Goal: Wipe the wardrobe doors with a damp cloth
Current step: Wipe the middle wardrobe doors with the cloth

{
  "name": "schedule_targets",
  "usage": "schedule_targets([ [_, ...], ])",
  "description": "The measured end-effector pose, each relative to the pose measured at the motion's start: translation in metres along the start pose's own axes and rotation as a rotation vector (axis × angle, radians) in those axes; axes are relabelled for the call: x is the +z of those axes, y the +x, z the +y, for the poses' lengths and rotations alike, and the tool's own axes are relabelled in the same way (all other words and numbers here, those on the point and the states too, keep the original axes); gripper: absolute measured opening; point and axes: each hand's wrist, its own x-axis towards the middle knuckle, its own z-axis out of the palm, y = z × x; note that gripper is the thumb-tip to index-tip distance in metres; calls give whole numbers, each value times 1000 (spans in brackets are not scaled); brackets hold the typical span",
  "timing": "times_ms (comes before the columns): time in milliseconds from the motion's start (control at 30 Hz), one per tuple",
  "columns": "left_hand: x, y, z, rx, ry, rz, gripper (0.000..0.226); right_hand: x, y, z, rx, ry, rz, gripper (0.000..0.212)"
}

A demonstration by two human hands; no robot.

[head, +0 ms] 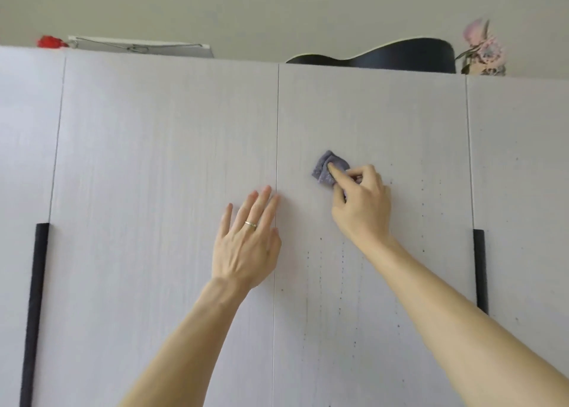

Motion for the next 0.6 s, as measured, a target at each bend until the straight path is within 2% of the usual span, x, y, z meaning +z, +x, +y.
schedule_targets([
  [167,13,15,2,107,43,5,59,-11,-60,23,-415,-40,-92,51],
  [233,19,22,2,129,47,21,59,-22,-45,42,-482,-85,-127,53],
  [267,21,24,2,148,54,31,59,-23,-32,49,-438,-97,-128,51],
  [400,29,34,7,220,69,85,56,-31,30,73,-57,-114,-12,46],
  [533,37,33,13,176,61,109,56,-33,37,72,-52,-145,-67,45],
  [600,39,32,13,169,57,108,57,-35,13,73,-113,-144,-77,46],
])
